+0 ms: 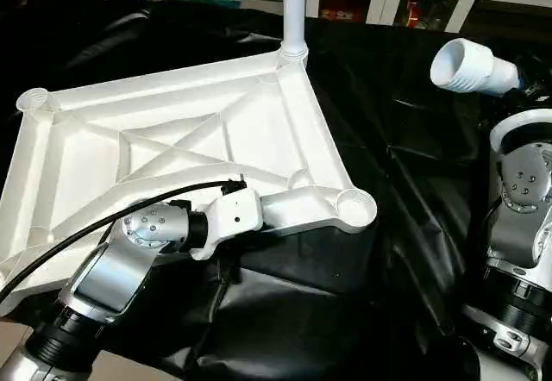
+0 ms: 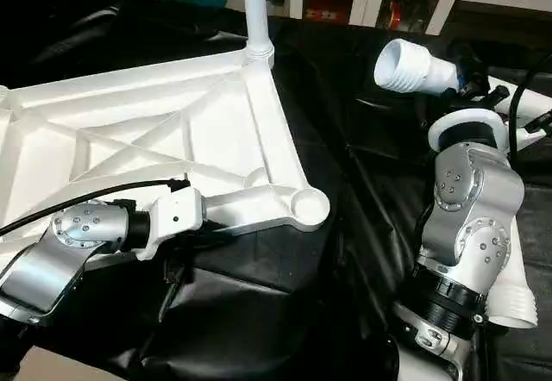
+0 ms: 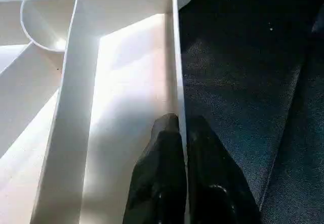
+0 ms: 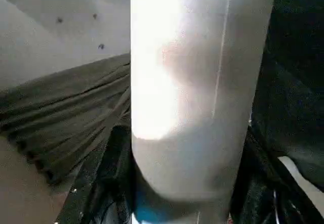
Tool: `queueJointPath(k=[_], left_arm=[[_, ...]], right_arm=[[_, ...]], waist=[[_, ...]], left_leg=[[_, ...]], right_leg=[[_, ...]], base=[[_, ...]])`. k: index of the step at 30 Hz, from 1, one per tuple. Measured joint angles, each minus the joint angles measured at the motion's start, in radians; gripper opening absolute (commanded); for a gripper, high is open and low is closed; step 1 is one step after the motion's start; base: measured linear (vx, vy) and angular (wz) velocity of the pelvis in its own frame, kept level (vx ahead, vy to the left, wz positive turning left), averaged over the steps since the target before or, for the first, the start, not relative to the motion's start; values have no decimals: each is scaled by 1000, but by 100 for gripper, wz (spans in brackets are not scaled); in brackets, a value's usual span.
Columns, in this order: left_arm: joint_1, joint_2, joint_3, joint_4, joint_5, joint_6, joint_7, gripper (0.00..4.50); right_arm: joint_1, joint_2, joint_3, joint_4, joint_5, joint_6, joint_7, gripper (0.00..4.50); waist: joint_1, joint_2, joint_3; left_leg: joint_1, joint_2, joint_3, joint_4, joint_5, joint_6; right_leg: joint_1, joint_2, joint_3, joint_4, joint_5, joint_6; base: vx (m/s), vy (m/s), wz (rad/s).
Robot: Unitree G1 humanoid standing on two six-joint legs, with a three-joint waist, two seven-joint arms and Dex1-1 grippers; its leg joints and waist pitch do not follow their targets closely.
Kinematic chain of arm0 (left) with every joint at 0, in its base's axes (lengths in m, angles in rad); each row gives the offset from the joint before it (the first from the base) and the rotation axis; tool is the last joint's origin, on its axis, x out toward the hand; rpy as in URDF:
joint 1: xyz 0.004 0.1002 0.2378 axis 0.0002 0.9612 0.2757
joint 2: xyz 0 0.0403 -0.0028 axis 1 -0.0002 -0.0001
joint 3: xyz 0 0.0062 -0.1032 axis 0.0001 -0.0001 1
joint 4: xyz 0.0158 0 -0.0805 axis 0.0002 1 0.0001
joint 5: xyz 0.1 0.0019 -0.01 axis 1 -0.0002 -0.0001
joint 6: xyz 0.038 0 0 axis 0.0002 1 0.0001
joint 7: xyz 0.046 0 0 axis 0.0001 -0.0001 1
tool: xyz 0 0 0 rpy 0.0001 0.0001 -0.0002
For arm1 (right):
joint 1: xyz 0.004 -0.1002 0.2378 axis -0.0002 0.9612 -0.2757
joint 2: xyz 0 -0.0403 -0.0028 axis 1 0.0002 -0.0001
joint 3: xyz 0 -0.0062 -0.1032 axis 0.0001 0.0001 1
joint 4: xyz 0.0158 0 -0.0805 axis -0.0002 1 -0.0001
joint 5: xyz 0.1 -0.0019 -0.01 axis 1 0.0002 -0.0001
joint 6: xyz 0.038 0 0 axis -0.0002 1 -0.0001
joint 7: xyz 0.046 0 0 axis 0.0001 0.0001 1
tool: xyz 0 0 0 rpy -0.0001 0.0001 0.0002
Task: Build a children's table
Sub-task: Insert table leg to table base
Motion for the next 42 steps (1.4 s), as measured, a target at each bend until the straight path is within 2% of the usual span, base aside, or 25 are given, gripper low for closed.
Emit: queueJointPath(k=[7,12,20,23,26,28,29,30,31,33,34,38,42], left_arm=[[0,1,0,0,0,0,0,0],[0,1,1,0,0,1,0,0],[0,1,1,0,1,0,0,0],[0,0,0,-1,1,0,1,0],[2,0,1,-1,2,0,1,0],[4,0,2,-2,2,-2,3,0],[4,0,1,-1,1,-4,3,0],[7,-4,1,-2,6,-6,6,0],[10,-1,1,-2,4,-9,6,0],[11,-5,1,-3,7,-10,7,0],[9,-6,0,-3,10,-12,7,0],[6,-16,-8,-5,20,-16,15,0],[14,-15,-3,-8,20,-17,20,0]], right_arm=[[-7,22,-1,0,-49,-64,-73,180],[-12,29,-22,24,-73,-103,-121,180],[-12,30,-22,25,-98,-114,-143,180],[-8,7,-10,26,-107,-78,-116,180],[22,-99,65,19,-141,56,-10,180],[43,-221,151,3,-192,172,103,180],[53,-294,214,-30,-249,224,201,180],[77,-419,294,-68,-336,274,319,180],[79,-504,369,-116,-409,327,430,180],[108,-596,465,-194,-510,361,607,180],[127,-603,508,-214,-540,380,684,180],[209,-664,597,-200,-639,380,872,180],[221,-695,629,-197,-725,342,958,180]], waist=[[0,1,0],[-1,1,0],[-1,1,0],[-1,1,0],[-2,1,0],[-1,2,0],[-1,2,0],[2,3,1],[1,0,1],[2,-3,0],[3,-3,0],[5,-3,0],[2,-2,0]], left_leg=[[0,0,0,0,0,0],[0,0,0,0,0,0],[0,0,0,0,0,0],[0,0,0,1,0,0],[-1,-1,0,1,0,0],[-1,-1,0,2,0,0],[0,0,-2,2,0,0],[-2,-1,-1,3,0,1],[0,0,-3,3,0,1],[1,1,-4,3,0,1],[2,1,-4,3,0,1],[-1,0,-1,8,-2,4],[-1,0,0,12,-4,6]], right_leg=[[0,0,0,0,0,0],[0,0,1,0,1,2],[0,0,1,0,2,3],[0,0,1,0,2,3],[0,0,1,0,2,4],[0,0,1,0,2,4],[2,0,0,0,2,4],[1,0,0,0,2,4],[3,0,-1,0,2,4],[5,1,-2,0,2,4],[5,1,-2,0,2,3],[5,-2,0,-1,2,3],[5,-2,0,1,1,2]], base=[[0,0,0],[0,0,0],[0,0,0],[0,0,0],[0,0,0],[0,0,0],[0,0,0],[0,0,0],[0,0,0],[0,0,0],[0,0,0],[0,0,0],[0,0,0]])
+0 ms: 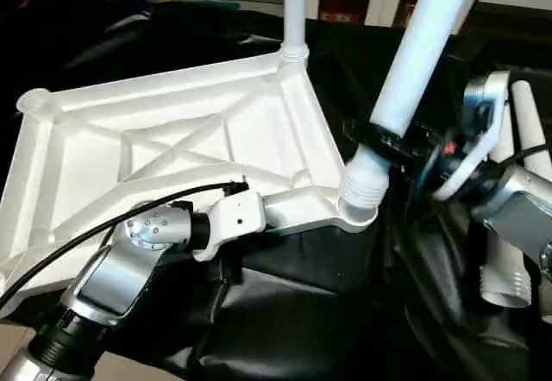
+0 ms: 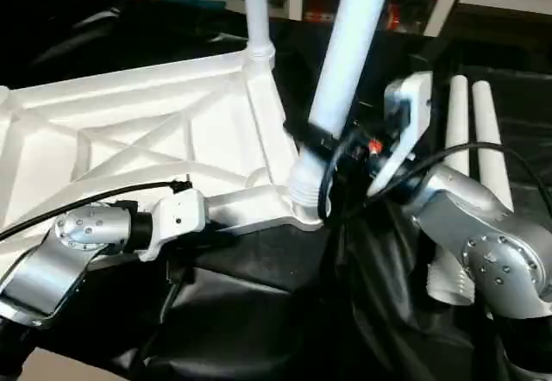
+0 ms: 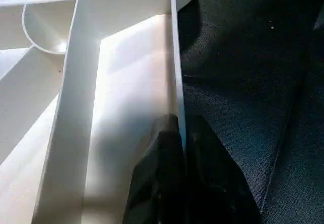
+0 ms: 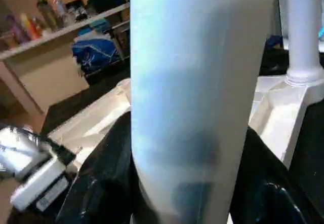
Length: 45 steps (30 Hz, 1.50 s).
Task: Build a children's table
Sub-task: Insert table leg to table base
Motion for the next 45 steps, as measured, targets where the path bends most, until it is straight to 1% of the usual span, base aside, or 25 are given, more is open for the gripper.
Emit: queueJointPath(k=[1,2,4,5,7,8,9,10,13,16,21,24,29,35,37,41,43,45], left_arm=[[1,0,0,0,0,-2,3,0],[2,1,0,0,0,-4,4,0],[5,0,1,-2,0,-5,4,0],[6,0,2,-4,1,-5,4,0],[7,0,3,-6,1,-5,4,0],[8,0,3,-7,1,-5,4,0],[8,-1,3,-8,1,-5,4,0],[8,-1,3,-10,1,-6,4,0],[9,-1,4,-11,3,-6,5,0],[10,-2,4,-12,6,-8,6,0],[12,-2,5,-12,7,-10,6,0],[14,-3,6,-9,7,-14,7,0],[14,-5,5,-7,9,-15,7,0],[14,-7,6,-3,12,-16,11,0],[14,-8,5,-3,13,-16,10,0],[14,-8,4,-3,13,-17,9,0],[14,-9,4,-3,13,-19,9,0],[14,-10,3,-2,13,-21,7,0]], right_arm=[[3,-18,23,0,-45,-25,31,180],[14,-38,56,2,-104,-57,71,180],[36,-33,80,19,-165,-81,116,180],[48,-22,85,31,-195,-87,136,180],[55,-16,89,37,-219,-99,149,180],[59,-8,90,38,-247,-131,162,180],[62,-4,92,38,-255,-146,168,180],[68,2,96,40,-281,-174,179,180],[84,17,111,65,-331,-230,194,180],[97,60,112,99,-384,-287,214,180],[117,102,108,142,-436,-373,241,180],[126,144,96,179,-448,-430,243,180],[132,204,79,236,-489,-514,255,180],[136,224,81,273,-526,-583,287,180],[147,226,81,277,-547,-612,303,180],[160,235,79,289,-565,-663,318,180],[180,242,75,288,-581,-695,317,180],[213,262,65,285,-596,-743,311,180]], waist=[[0,0,0],[0,0,0],[0,0,0],[0,2,-1],[0,2,-1],[0,3,-1],[0,3,-1],[0,4,-2],[-1,5,-3],[-2,7,-4],[-3,7,-4],[-3,8,-5],[-4,9,-5],[-9,9,-5],[-9,9,-5],[-9,9,-6],[-7,9,-7],[-2,10,-9]], left_leg=[[0,0,0,0,0,0],[0,0,0,0,0,0],[0,0,0,0,0,0],[0,0,0,0,0,0],[0,0,0,1,0,1],[0,0,0,2,-1,1],[0,0,0,3,-1,2],[0,0,0,3,-1,2],[0,0,0,3,-1,2],[0,1,0,5,-1,2],[0,1,-1,7,-3,4],[0,1,-1,8,-3,4],[1,1,-1,9,-3,4],[1,1,-1,12,-3,5],[1,1,-1,13,-3,5],[1,1,-1,13,-4,7],[1,1,-1,13,-4,7],[1,1,-1,13,-5,8]], right_leg=[[0,0,0,0,0,0],[0,0,-1,1,0,-1],[0,0,0,1,-1,-1],[0,0,0,1,-1,-1],[-1,0,0,2,-1,-2],[-1,0,0,4,-2,-4],[-1,0,0,4,-2,-4],[-1,0,-1,5,-3,-4],[-1,0,-1,6,-3,-5],[-1,0,-1,7,-3,-5],[-1,-1,-1,12,-6,-11],[-1,-1,-1,13,-6,-11],[-1,-1,-1,14,-6,-11],[0,-1,-1,15,-6,-11],[1,-2,-1,14,-6,-11],[1,-2,-1,14,-6,-11],[1,-2,-1,14,-7,-11],[1,-2,-1,14,-7,-11]], base=[[0,0,0],[0,0,0],[0,0,0],[0,0,0],[0,0,0],[0,0,0],[0,0,0],[0,0,0],[0,0,0],[0,0,0],[0,0,0],[0,0,0],[0,0,0],[0,0,0],[0,0,0],[0,0,0],[0,0,0],[0,0,0]])
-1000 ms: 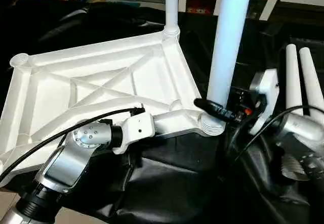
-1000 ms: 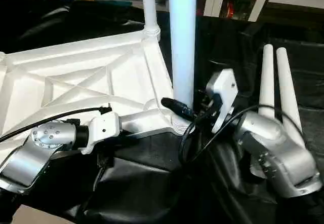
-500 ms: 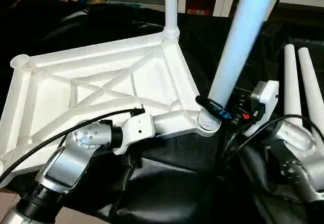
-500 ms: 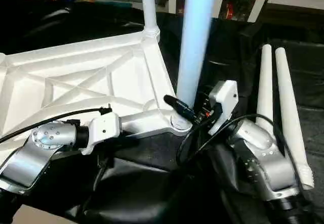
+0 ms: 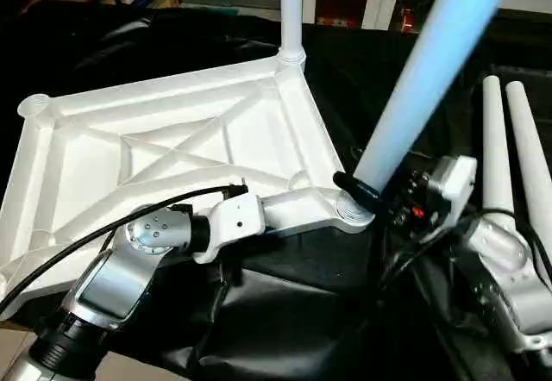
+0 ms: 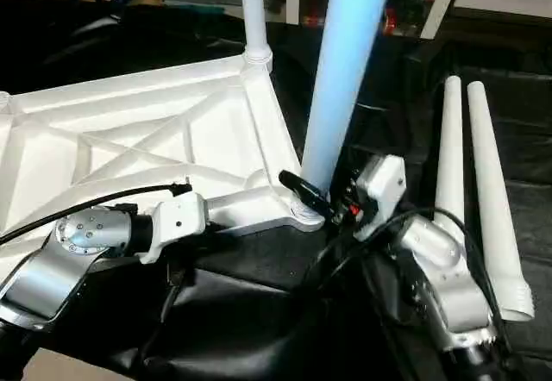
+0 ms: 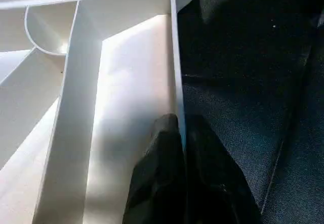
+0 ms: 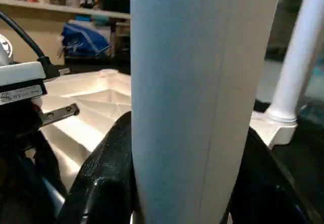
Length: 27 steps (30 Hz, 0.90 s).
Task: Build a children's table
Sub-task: Insert table leg to table base
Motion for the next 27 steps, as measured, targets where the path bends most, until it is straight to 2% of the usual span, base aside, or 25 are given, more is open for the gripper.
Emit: queueJointPath(k=[4,11,15,21,27], left_arm=[[0,-3,-4,3,0,-1,-1,0],[0,-3,-9,10,0,-4,-1,0],[1,-3,-9,14,0,-7,-2,0],[4,-3,-9,21,0,-14,-3,0],[8,-3,-12,27,0,-14,-6,0]], right_arm=[[40,24,-8,4,-26,-61,-11,180],[70,33,-17,27,-34,-121,9,180],[70,29,-19,28,-34,-116,27,180],[43,-50,7,5,-46,-57,95,180],[24,-75,20,-7,-78,-26,134,180]], waist=[[2,0,-1],[1,0,-3],[1,2,-6],[-2,0,-11],[-5,-6,-16]], left_leg=[[0,0,0,1,0,0],[1,0,0,2,0,0],[1,0,0,2,0,1],[2,0,-1,4,-2,3],[12,0,0,1,-2,2]], right_leg=[[0,0,0,0,0,0],[2,-1,0,0,0,0],[2,-1,0,0,0,0],[5,-1,-1,0,0,0],[13,-1,-1,-3,-1,0]], base=[[0,0,0],[0,0,0],[0,0,0],[0,0,0],[0,0,0]])
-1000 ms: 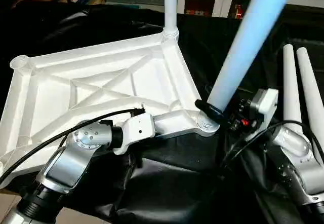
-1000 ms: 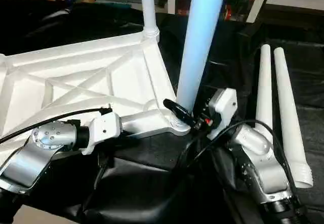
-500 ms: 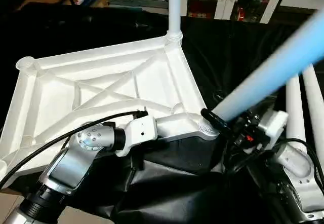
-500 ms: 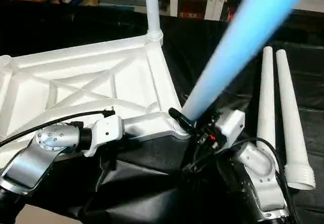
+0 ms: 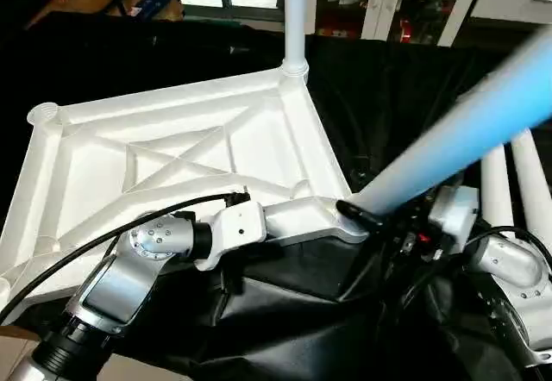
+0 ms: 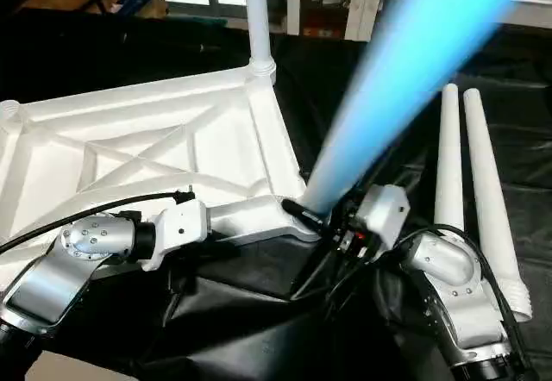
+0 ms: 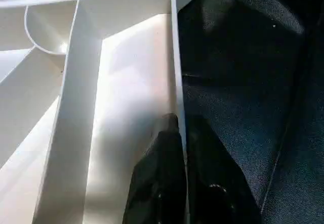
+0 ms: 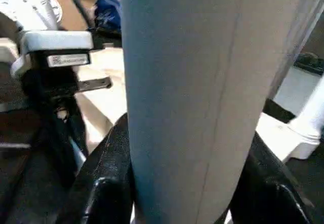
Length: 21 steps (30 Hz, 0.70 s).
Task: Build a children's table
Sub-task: Insert table leg to table base
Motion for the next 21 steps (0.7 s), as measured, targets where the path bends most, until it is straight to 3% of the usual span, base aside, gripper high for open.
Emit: queueJointPath(k=[7,12,21], left_arm=[[7,0,-3,0,-2,0,-8,0],[8,0,-7,-2,-2,0,-11,0],[12,2,-5,2,-2,2,-12,0]], right_arm=[[-22,-31,11,-27,3,87,27,180],[-44,-34,11,-31,43,175,39,180],[-84,-34,2,-13,73,278,80,180]], waist=[[2,-2,-7],[8,-3,-9],[3,-6,-15]], left_leg=[[4,0,0,-6,0,0],[4,0,0,-9,0,0],[6,0,0,-10,0,0]], right_leg=[[5,0,-1,-7,0,0],[5,1,-1,-9,0,0],[6,1,-1,-11,0,0]], base=[[0,0,0],[0,0,0],[0,0,0]])
